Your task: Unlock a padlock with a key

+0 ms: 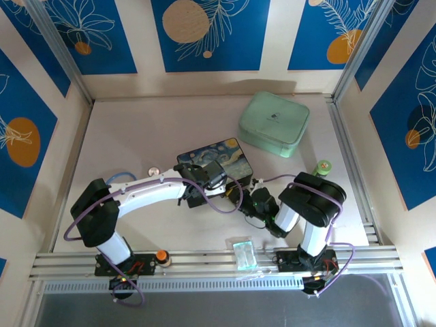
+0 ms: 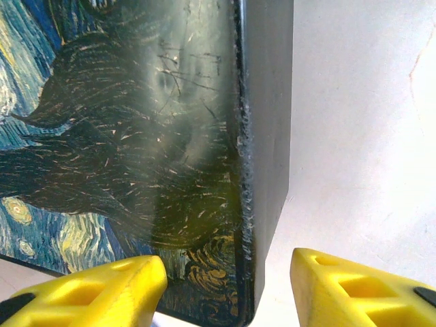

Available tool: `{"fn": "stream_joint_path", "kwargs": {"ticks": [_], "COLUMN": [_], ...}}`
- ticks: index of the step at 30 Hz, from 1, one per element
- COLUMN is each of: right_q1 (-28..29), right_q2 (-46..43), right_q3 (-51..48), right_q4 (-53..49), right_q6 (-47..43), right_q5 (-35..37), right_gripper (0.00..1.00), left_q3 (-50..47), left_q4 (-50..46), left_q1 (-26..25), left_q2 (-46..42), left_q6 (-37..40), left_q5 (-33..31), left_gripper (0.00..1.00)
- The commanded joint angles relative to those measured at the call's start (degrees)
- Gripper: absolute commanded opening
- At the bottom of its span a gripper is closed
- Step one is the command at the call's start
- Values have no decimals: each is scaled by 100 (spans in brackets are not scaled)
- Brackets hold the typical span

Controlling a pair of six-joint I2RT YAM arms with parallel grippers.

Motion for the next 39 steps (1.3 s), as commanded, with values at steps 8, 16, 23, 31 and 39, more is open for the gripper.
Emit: {"fn": "stream_joint_path", "kwargs": {"ticks": [8, 16, 23, 31, 39], "right_q1": [-191, -885, -2193, -2939, -2926], "right_q2": [-1092, -2544, -3055, -2575, -2489], "right_q3": [141, 477, 1172, 1771, 2517], "right_q4": [-2658, -5969, -8892, -10130, -11247], "right_q6": [-448, -1645, -3578, -4337, -4482], "right_q5": [-575, -1756, -3141, -3716, -2832], "right_gripper": [2, 2, 3, 5, 10], "left_q3": [-239, 74, 236, -119, -537], "left_q4": [-37, 813, 1438, 1995, 2284], "left_q1": [64, 173, 338, 339, 387], "left_q2": [494, 752, 845, 87, -995], "left_q6": [-368, -921, -1204, -1633, -1950], "left_q5": [-59, -652, -692, -274, 25], "left_gripper": [61, 81, 87, 99, 99]}}
